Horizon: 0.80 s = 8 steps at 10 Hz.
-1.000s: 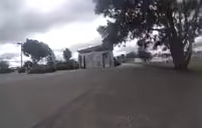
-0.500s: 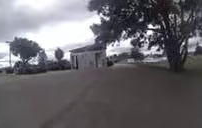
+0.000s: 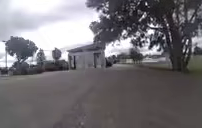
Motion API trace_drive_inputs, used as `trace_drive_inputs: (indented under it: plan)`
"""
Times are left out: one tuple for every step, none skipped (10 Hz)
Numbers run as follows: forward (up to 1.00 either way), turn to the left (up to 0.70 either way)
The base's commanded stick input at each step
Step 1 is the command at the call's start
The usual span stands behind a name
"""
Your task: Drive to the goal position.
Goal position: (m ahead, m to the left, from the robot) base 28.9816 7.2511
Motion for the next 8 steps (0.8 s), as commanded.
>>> trace_drive_inputs:
  plan:
    - [1.00, -0.27]
    - [1.00, -0.27]
    - [1.00, -0.27]
    - [1.00, -0.27]
    - [1.00, -0.27]
    - [1.00, -0.27]
    - [1.00, -0.27]
    - [1.00, -0.27]
